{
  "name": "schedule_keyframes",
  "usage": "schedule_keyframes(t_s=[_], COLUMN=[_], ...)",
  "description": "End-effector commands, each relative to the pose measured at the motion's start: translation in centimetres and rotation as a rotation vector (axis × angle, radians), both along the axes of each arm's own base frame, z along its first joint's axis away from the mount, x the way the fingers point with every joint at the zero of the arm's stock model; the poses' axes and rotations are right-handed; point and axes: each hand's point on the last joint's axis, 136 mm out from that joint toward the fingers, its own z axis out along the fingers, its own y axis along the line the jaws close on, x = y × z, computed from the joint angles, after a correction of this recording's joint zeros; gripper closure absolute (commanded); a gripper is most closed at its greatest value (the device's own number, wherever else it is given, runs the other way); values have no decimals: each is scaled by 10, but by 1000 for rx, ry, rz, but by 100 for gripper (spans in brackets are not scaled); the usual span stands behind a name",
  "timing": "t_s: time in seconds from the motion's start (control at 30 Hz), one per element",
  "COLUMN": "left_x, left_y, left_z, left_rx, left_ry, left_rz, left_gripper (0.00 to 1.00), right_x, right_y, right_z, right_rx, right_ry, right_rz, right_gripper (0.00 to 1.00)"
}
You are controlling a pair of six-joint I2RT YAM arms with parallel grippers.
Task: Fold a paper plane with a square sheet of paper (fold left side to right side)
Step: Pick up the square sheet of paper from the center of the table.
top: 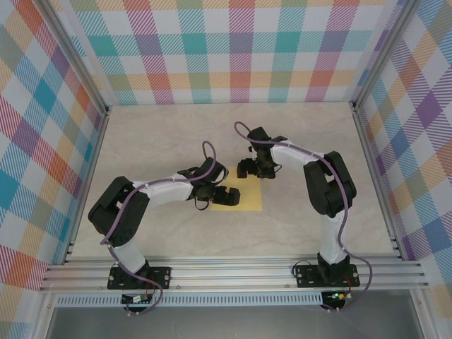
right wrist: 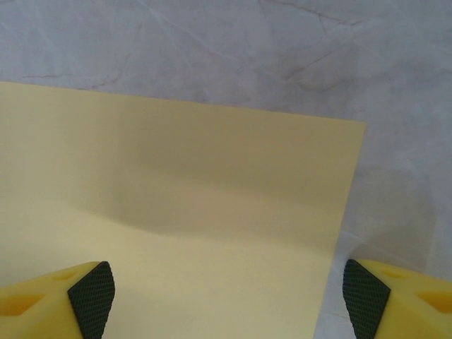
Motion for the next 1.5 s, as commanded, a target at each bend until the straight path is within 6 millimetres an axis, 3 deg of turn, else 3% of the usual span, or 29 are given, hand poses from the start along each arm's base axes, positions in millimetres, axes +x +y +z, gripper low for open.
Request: schedule_keyframes(t_s=[0.0, 0.4, 0.7, 0.83, 0.93, 1.13, 1.47], left_x=[-4, -5, -3, 0, -3, 4, 18], left_y=[6, 7, 9, 9, 20, 44, 69], left_z=[-13, -12, -4, 9, 20, 49, 70], left_rx=[21, 26, 28, 11, 12, -78, -215], left_ry=[33, 32, 11, -21, -20, -45, -60], left_rz=[20, 23, 28, 31, 48, 118, 213], left_gripper=[0, 0, 0, 0, 0, 0, 0], right_x=[-41, -47, -49, -45, -39, -32, -30], right_y=[21, 17, 7, 12, 11, 17, 17], right_z=[-5, -16, -28, -19, -10, 16, 54], right_rx=[57, -32, -91, -60, -44, 94, 302], right_ry=[132, 145, 158, 119, 84, 25, -35], right_rz=[65, 97, 92, 98, 99, 102, 112], right_gripper=[17, 23, 47, 66, 78, 83, 88])
